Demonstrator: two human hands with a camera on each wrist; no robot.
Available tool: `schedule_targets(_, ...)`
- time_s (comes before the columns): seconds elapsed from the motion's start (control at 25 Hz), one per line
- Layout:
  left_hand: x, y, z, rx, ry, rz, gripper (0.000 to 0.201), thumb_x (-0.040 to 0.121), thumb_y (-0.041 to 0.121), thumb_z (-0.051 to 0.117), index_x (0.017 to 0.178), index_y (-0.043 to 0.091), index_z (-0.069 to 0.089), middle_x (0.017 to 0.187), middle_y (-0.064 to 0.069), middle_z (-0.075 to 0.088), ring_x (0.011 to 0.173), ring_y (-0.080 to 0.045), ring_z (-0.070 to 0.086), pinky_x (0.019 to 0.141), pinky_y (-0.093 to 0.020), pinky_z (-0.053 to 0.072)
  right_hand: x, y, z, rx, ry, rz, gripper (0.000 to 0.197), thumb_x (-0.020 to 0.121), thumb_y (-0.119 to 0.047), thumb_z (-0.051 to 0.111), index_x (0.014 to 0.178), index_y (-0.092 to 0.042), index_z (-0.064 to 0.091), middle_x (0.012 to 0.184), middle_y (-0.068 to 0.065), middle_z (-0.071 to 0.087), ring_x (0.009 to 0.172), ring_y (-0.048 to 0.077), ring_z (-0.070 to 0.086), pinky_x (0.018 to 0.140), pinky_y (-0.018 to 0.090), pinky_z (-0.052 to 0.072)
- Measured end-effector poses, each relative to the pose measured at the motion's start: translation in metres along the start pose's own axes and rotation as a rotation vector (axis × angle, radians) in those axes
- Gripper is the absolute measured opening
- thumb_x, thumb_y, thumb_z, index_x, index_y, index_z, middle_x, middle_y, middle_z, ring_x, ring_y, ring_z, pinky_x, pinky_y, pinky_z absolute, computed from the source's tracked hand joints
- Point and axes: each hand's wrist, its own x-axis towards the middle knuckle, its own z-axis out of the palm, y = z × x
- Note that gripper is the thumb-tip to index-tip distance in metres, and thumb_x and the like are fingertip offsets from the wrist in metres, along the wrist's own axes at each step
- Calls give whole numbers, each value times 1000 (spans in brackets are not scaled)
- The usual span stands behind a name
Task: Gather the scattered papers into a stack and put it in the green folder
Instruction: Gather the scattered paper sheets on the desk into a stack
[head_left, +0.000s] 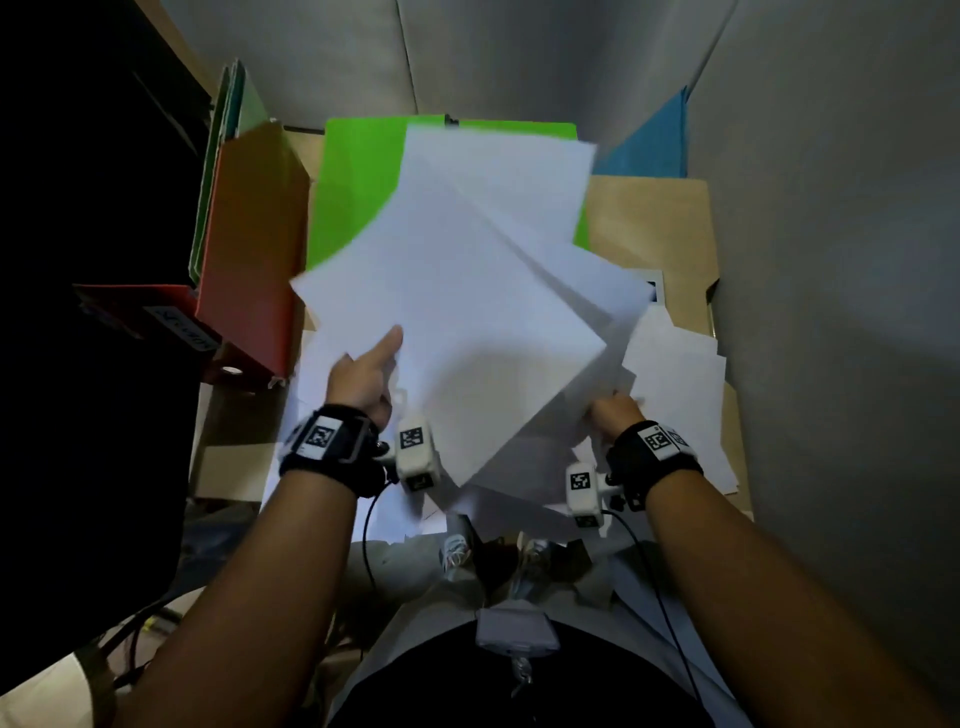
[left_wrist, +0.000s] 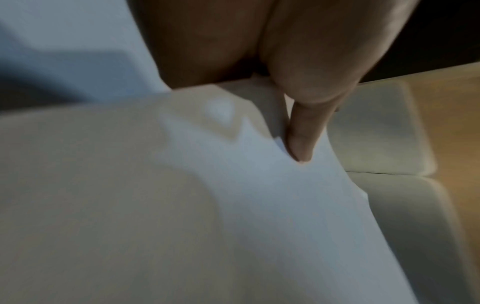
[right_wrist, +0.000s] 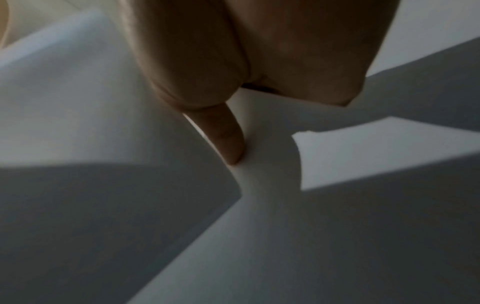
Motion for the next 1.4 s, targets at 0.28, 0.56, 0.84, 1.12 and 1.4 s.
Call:
schedule_targets(0.28, -1, -77, -27, 518, 242, -75, 54, 87, 18, 73, 132, -5, 53, 112, -6, 57, 113, -32, 59, 84, -35, 44, 5, 1, 9, -126, 8, 66, 32, 95, -6, 49, 125, 5, 57, 129, 22, 59, 119, 36, 56, 85, 31, 49)
schedule_targets(0.56, 8, -68, -41, 895, 94, 82, 33, 86, 15, 69, 117, 4, 65, 106, -13, 67, 98, -33, 64, 82, -37, 52, 17, 4, -5, -189, -24, 118, 43, 93, -16, 60, 132, -2, 53, 139, 15, 53, 127, 32, 52, 86, 23, 50)
schedule_targets(0.84, 25, -18, -30, 1192, -167, 195, 12, 83, 22, 71, 84, 11, 70, 88, -13, 71, 83, -30, 67, 75, -39, 54, 22, 15, -6, 154, -101, 82, 103, 55, -66, 74, 135, -8, 50, 133, 9, 58, 117, 35, 58, 89, 46, 52)
schedule_targets(1.12, 35, -34, -16, 923, 86, 201, 19, 80, 18, 75, 96, 9, 71, 91, -8, 68, 88, -28, 65, 75, -32, 51, 23, 20, 9, 304, 48, 72, 78, 82, -31, 72, 143, -1, 34, 133, 9, 53, 121, 37, 52, 103, 50, 42)
schedule_targets(1.4, 23, -98, -27, 526, 206, -230, 55, 62, 24, 88, 108, 1, 68, 99, -16, 73, 79, -30, 68, 70, -35, 58, 27, 29, 15, 515, 179, 180, 82, 81, -36, 69, 145, -2, 31, 138, 8, 48, 123, 32, 49, 105, 39, 41)
